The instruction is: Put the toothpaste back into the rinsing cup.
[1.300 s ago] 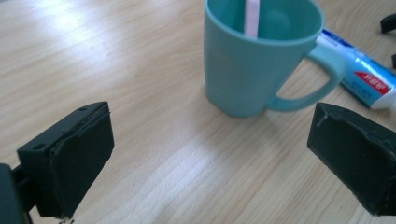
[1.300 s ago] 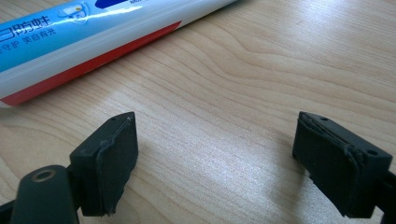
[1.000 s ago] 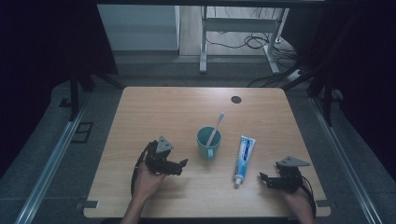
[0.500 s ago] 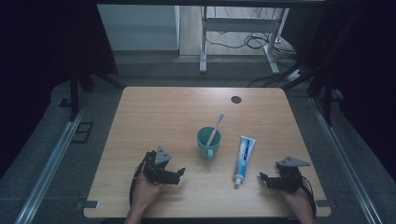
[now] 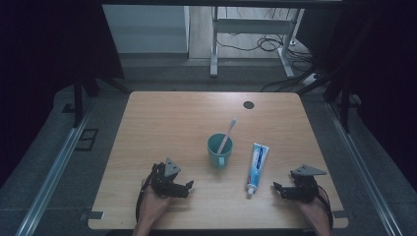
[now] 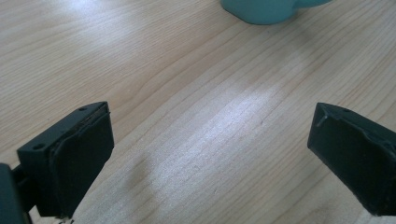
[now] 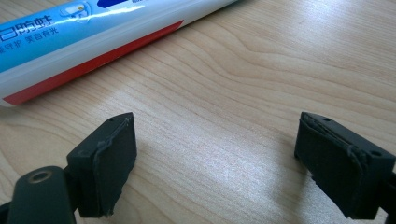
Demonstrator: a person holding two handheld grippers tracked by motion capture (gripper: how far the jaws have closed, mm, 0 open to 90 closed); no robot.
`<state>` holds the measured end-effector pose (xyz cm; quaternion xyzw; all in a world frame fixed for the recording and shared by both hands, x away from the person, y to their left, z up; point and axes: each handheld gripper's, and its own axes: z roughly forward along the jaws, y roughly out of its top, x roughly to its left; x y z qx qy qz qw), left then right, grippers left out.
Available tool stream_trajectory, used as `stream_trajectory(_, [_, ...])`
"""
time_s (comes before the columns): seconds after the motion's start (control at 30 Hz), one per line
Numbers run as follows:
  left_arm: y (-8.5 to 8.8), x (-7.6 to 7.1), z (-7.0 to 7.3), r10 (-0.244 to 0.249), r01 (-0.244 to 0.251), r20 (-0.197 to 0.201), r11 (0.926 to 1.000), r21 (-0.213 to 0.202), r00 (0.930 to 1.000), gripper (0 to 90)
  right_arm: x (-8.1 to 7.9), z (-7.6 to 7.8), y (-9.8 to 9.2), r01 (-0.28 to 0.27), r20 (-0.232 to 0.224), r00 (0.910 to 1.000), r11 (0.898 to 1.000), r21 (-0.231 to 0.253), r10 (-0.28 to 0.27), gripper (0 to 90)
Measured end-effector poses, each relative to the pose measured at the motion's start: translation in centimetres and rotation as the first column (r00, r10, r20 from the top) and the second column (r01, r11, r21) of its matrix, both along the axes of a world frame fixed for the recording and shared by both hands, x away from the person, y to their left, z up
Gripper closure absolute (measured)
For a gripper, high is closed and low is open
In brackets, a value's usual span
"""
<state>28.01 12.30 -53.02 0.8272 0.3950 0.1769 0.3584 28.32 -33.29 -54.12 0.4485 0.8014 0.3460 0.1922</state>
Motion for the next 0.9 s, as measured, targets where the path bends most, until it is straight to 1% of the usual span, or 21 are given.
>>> stream_trajectory(0.07, [0.0, 0.0, -0.1, 0.001, -0.001, -0.005, 1.0, -0.001, 1.0, 0.9, 0.0, 0.0, 0.0, 0.0, -0.005, 1.0, 1.0, 0.002, 0.0, 12.2])
stream_trajectory(0.27, [-0.1, 0.1, -0.7, -0.001, 0.001, -0.026, 0.9999, 0.016, 0.9997, 1.1, -0.1, 0.2, 0.0, -0.005, -0.017, 0.9998, 1.0, 0.012, 0.005, 11.4])
stream_trajectory(0.43, [-0.1, 0.4, -1.1, -0.001, 0.002, -0.047, 0.9996, 0.03, 0.9989, 1.0, -0.1, 0.5, 0.0, -0.024, -0.034, 0.9991, 0.999, 0.04, 0.025, 9.1])
stream_trajectory(0.53, [0.1, 0.5, -1.4, -0.002, 0.006, -0.067, 0.9989, 0.047, 0.9978, 1.0, -0.1, 0.6, 0.1, -0.037, -0.038, 0.9985, 0.998, 0.042, 0.039, 7.4])
stream_trajectory(0.6, [0.1, 0.6, -1.4, -0.002, 0.005, -0.064, 0.9989, 0.046, 0.998, 1.0, -0.1, 0.7, 0.2, -0.043, -0.05, 0.9977, 0.998, 0.045, 0.045, 6.7])
stream_trajectory(0.7, [0.3, 0.7, -1.5, 0.002, 0.001, -0.077, 0.9992, 0.039, 0.997, 1.3, -0.1, 0.8, 0.2, -0.053, -0.066, 0.9962, 0.997, 0.062, 0.057, 5.3])
stream_trajectory(0.8, [0.5, 0.9, -1.5, 0.004, -0.001, -0.094, 0.9996, 0.027, 0.9955, 1.4, -0.1, 1.1, 0.2, -0.048, -0.071, 0.9961, 0.997, 0.062, 0.052, 7.5])
stream_trajectory(0.9, [0.5, 0.9, -1.5, 0.004, -0.001, -0.095, 0.9996, 0.027, 0.9955, 1.5, -0.2, 1.4, 0.2, -0.048, -0.064, 0.9966, 0.997, 0.066, 0.052, 14.4])
